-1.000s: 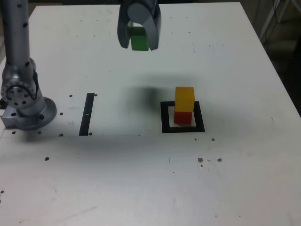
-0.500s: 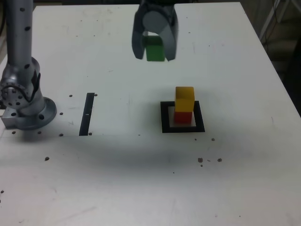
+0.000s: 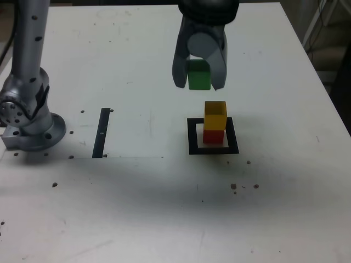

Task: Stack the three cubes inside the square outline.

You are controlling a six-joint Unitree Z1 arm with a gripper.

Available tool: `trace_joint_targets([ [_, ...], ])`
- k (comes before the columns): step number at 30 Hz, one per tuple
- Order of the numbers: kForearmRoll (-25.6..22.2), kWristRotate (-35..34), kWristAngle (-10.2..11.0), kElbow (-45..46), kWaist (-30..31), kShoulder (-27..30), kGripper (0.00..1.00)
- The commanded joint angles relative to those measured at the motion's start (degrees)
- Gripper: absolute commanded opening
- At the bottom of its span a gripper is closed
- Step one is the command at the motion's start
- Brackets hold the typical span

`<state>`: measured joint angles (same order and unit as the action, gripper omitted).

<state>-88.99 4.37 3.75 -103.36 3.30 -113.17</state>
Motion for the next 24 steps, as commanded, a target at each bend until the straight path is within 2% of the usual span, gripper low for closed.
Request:
trace_joint_targets([
  [1, 0.04, -0.53, -0.11, -0.34, 0.63, -0.69, 0.31],
  [24, 0.53, -2.53, -1.09, -3.64, 3.73, -5.43, 0.31],
])
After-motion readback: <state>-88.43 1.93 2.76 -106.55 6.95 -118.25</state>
